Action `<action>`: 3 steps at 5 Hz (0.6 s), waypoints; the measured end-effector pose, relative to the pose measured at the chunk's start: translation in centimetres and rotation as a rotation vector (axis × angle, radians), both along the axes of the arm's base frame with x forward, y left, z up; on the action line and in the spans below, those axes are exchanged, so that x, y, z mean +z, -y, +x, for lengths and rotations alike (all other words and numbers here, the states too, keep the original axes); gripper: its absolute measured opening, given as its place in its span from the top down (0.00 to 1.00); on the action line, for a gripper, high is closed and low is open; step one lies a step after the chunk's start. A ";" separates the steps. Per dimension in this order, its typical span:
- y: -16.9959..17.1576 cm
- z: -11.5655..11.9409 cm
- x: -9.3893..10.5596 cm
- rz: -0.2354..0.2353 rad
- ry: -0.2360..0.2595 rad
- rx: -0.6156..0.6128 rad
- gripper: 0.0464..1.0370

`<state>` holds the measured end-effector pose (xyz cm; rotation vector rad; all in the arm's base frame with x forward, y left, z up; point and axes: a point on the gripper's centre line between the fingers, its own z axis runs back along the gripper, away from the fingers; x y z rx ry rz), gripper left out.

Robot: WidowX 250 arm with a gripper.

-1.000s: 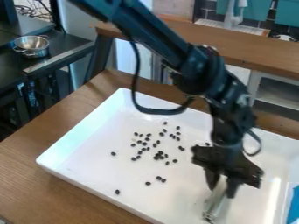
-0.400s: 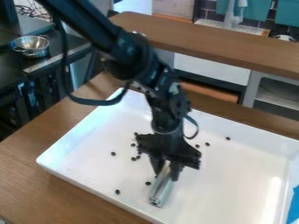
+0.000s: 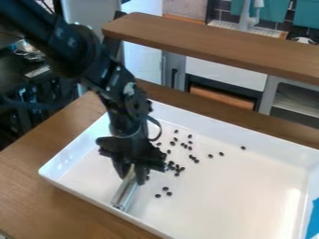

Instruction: Sweep into pile

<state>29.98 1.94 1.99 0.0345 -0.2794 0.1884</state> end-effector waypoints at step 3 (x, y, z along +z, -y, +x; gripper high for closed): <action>3.8 1.0 4.4 -0.153 0.103 0.026 0.69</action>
